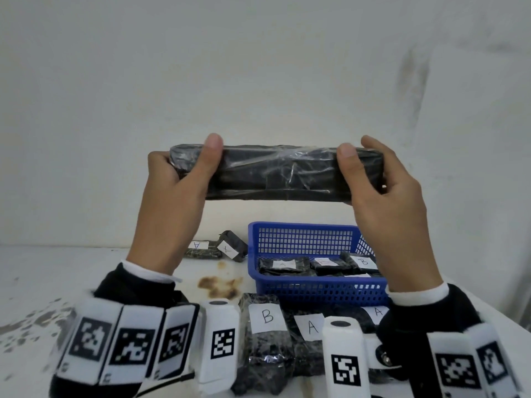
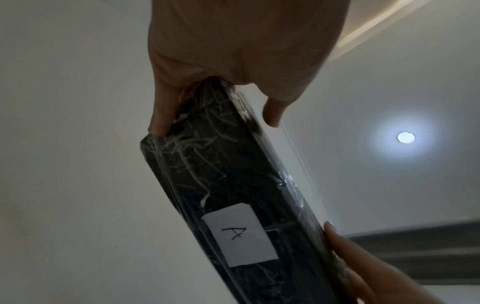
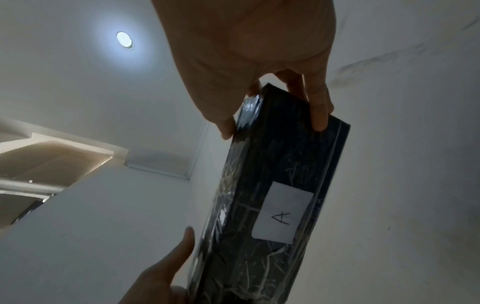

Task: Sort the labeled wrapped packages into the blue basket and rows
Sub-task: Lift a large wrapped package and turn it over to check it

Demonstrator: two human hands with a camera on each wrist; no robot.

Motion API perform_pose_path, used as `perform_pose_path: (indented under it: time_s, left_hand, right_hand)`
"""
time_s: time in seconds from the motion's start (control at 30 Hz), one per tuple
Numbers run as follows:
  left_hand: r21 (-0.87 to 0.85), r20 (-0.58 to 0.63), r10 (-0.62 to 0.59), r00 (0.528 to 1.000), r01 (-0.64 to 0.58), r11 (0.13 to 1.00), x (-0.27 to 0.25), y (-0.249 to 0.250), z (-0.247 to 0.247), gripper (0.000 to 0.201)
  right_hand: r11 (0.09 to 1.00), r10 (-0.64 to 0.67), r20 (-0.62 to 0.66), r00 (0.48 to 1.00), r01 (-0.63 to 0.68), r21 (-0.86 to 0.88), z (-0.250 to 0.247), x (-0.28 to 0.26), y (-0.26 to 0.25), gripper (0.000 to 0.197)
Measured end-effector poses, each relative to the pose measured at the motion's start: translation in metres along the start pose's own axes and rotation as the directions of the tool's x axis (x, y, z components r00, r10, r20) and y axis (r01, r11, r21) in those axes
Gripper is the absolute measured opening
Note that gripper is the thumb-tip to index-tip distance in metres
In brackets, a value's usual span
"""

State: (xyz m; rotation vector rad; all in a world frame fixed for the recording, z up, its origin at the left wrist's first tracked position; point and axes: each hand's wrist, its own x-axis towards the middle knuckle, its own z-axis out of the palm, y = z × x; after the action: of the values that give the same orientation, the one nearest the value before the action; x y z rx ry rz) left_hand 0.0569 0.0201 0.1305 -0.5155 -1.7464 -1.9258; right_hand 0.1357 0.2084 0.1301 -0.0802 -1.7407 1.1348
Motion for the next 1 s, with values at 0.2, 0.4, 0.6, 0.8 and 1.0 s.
perform_pose_path:
  time_s: [0.2, 0.4, 0.6, 0.8, 1.0]
  left_hand:
    - [0.203, 0.005, 0.028, 1.0, -0.029, 0.979, -0.007, 0.002, 0.0, 0.071]
    - [0.279, 0.004, -0.016, 1.0, 0.014, 0.96, -0.01, 0.002, 0.007, 0.117]
    - [0.259, -0.004, -0.008, 1.0, 0.009, 0.966, -0.019, 0.003, 0.02, 0.12]
    - [0.207, -0.01, 0.021, 1.0, -0.019, 0.978, -0.019, 0.005, 0.02, 0.112]
    - [-0.075, -0.053, -0.068, 0.996, 0.063, 0.995, -0.008, 0.001, 0.014, 0.074]
  right_hand:
    - [0.998, -0.012, 0.015, 1.0, 0.013, -0.069, 0.005, -0.006, -0.002, 0.068]
    - [0.989, -0.04, 0.032, 0.999, 0.044, -0.141, 0.011, -0.01, -0.002, 0.075]
    - [0.983, -0.076, 0.014, 0.997, 0.077, -0.166, 0.01, -0.01, 0.0, 0.084]
    - [0.989, -0.069, 0.002, 0.998, 0.069, -0.132, 0.009, -0.01, 0.0, 0.081]
    - [0.997, -0.071, -0.08, 0.994, 0.074, 0.035, 0.001, -0.006, 0.0, 0.064]
